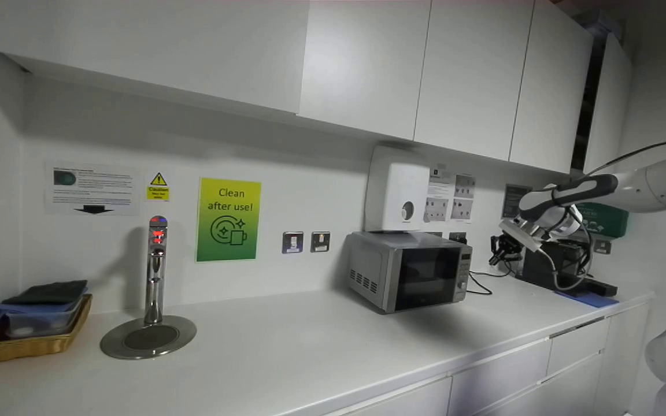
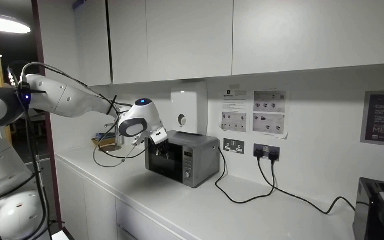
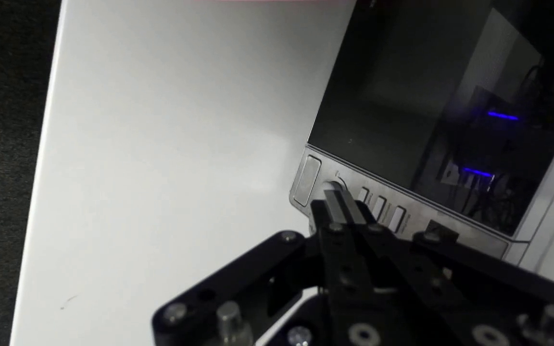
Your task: Press a button on the microwave.
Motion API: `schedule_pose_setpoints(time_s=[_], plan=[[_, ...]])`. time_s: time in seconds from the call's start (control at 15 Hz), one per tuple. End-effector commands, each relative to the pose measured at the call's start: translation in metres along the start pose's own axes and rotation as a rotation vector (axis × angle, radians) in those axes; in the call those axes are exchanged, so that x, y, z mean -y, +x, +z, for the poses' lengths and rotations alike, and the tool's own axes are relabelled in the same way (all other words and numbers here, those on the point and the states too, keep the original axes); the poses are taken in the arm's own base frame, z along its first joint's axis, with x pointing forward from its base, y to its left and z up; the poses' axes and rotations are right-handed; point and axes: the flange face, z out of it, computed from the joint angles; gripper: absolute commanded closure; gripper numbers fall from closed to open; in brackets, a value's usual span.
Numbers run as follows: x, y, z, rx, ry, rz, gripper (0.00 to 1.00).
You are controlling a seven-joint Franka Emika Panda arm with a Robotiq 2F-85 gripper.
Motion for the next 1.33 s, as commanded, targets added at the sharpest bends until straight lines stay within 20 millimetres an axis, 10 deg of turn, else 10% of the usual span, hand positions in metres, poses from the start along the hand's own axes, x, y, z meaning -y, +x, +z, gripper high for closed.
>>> schedule_pose_setpoints(time_s=[0.0, 1.27], plan=[[0.008, 0.024, 0.004, -0.037, 0.034, 0.068, 1.00], [-0.002, 0.042, 0.016, -0.054, 0.013, 0.103, 1.00]])
